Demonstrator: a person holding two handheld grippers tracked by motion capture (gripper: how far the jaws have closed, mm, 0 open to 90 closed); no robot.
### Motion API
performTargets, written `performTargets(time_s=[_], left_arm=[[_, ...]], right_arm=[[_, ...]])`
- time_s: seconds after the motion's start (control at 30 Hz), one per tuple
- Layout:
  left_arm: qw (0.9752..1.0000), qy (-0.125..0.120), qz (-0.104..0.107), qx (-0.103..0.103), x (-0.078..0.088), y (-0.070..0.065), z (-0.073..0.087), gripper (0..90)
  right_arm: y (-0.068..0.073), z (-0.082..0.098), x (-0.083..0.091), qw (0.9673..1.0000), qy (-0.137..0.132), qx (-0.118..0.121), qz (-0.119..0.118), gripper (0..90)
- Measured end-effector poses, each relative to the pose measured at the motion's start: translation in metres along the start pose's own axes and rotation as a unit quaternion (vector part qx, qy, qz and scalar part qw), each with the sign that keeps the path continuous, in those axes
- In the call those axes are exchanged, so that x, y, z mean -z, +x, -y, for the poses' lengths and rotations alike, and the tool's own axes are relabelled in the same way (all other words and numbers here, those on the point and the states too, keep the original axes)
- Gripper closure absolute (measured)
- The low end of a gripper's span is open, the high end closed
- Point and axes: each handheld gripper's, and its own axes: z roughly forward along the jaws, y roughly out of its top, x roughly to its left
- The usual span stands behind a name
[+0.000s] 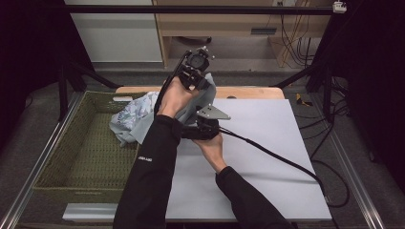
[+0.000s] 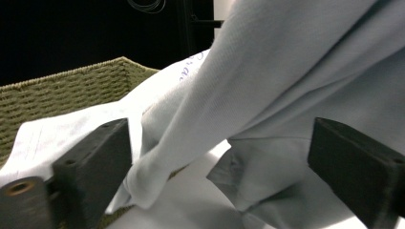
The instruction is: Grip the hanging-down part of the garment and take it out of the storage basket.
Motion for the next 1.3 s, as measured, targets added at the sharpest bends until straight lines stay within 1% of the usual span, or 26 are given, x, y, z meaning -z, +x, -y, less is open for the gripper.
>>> performTargets(time_s=[0.03, 0.07, 0.1, 0.2, 0.23, 0.27, 0.33, 0.37, 0.4, 0.47, 0.5, 0.57, 0.6, 0.63, 0.67, 0.83, 0.97, 1.0, 1.03, 1.07, 1.1, 1.13, 1.17, 1.2, 1.23, 1.3], left_arm=[[1.0, -0.001, 0.0, 0.001, 0.0, 0.0, 0.0, 84.7], [1.0, 0.0, 0.0, 0.0, 0.0, -0.001, 0.0, 84.7], [1.0, 0.001, 0.002, -0.002, 0.0, -0.001, 0.0, 84.7], [1.0, 0.002, 0.001, -0.002, 0.0, 0.0, 0.001, 84.7], [1.0, 0.002, 0.0, -0.002, 0.0, 0.0, 0.001, 84.7], [1.0, 0.001, 0.001, 0.0, 0.001, 0.001, 0.001, 84.7], [1.0, 0.0, 0.001, 0.0, 0.001, 0.001, 0.002, 84.7], [1.0, 0.0, 0.001, 0.001, 0.001, 0.002, 0.002, 84.7], [1.0, 0.001, 0.001, 0.0, 0.001, 0.002, 0.002, 84.7], [1.0, 0.001, 0.001, 0.001, 0.002, 0.002, 0.003, 84.7], [1.0, 0.001, 0.0, 0.001, 0.002, 0.002, 0.003, 84.7], [1.0, 0.002, 0.0, 0.001, 0.002, 0.003, 0.003, 84.7], [1.0, 0.001, 0.0, 0.002, 0.002, 0.003, 0.003, 84.7], [1.0, 0.0, 0.0, 0.003, 0.003, 0.004, 0.004, 84.7], [1.0, 0.0, -0.001, 0.003, 0.003, 0.004, 0.004, 84.7], [1.0, -0.005, -0.004, 0.003, 0.006, 0.005, 0.005, 84.7], [1.0, -0.004, -0.007, 0.004, 0.006, 0.005, 0.004, 84.7], [0.9999, -0.005, -0.007, 0.006, 0.006, 0.005, 0.004, 84.7], [1.0, -0.003, -0.006, 0.006, 0.005, 0.005, 0.004, 84.7], [1.0, -0.002, -0.008, 0.004, 0.005, 0.004, 0.004, 84.7], [1.0, 0.0, -0.009, 0.003, 0.004, 0.004, 0.003, 84.7], [0.9999, 0.001, -0.011, 0.002, 0.004, 0.003, 0.004, 84.7], [0.9999, 0.002, -0.012, 0.001, 0.004, 0.003, 0.004, 84.7], [0.9999, 0.0, -0.012, 0.003, 0.004, 0.003, 0.004, 84.7], [0.9999, 0.002, -0.013, 0.003, 0.004, 0.003, 0.004, 84.7], [0.9999, 0.001, -0.014, 0.004, 0.005, 0.003, 0.004, 84.7]], right_arm=[[0.0, 0.0, -0.003, 1.0, 0.001, 0.0, 0.001, 11.5], [0.002, -0.001, -0.005, 0.9999, 0.006, -0.015, -0.003, 13.6], [0.003, -0.001, -0.009, 0.9996, 0.004, -0.027, -0.01, 18.3], [0.005, 0.0, -0.012, 0.9995, 0.009, -0.027, -0.013, 29.1], [0.005, 0.0, -0.012, 0.9995, 0.011, -0.026, -0.015, 34.5], [0.005, 0.0, -0.012, 0.9995, 0.011, -0.026, -0.015, 34.5], [0.007, 0.0, -0.013, 0.9993, 0.016, -0.029, -0.016, 45.8], [0.007, 0.001, -0.014, 0.9994, 0.016, -0.024, -0.017, 57.0], [0.007, 0.001, -0.014, 0.9994, 0.016, -0.024, -0.017, 57.0], [0.008, 0.0, -0.013, 0.9994, 0.023, -0.023, -0.015, 68.9], [0.007, 0.0, -0.014, 0.9994, 0.016, -0.027, -0.017, 72.9], [0.007, -0.001, -0.013, 0.9985, 0.027, -0.04, -0.025, 78.9], [0.007, -0.002, -0.012, 0.9981, 0.032, -0.046, -0.027, 80.4], [0.006, -0.003, -0.011, 0.9979, 0.033, -0.046, -0.032, 82.6], [0.006, -0.003, -0.011, 0.9979, 0.033, -0.046, -0.032, 82.6], [0.004, -0.004, -0.001, 0.9979, 0.034, -0.038, -0.04, 83.7], [-0.002, -0.003, 0.016, 0.9982, 0.026, -0.025, -0.047, 84.0], [-0.003, -0.003, 0.02, 0.9983, 0.025, -0.027, -0.046, 84.0], [-0.007, -0.004, 0.028, 0.9985, 0.017, -0.018, -0.049, 84.1], [-0.007, -0.005, 0.032, 0.9985, 0.017, -0.023, -0.047, 84.1], [-0.007, -0.005, 0.032, 0.9985, 0.017, -0.023, -0.047, 84.1], [-0.01, -0.007, 0.042, 0.9987, 0.011, -0.014, -0.047, 84.1], [-0.011, -0.008, 0.049, 0.9985, 0.007, -0.014, -0.052, 84.1], [-0.011, -0.008, 0.049, 0.9985, 0.007, -0.014, -0.052, 84.1], [-0.013, -0.008, 0.053, 0.9989, 0.007, -0.001, -0.047, 84.1], [-0.016, -0.01, 0.063, 0.999, 0.004, 0.003, -0.046, 84.1]])
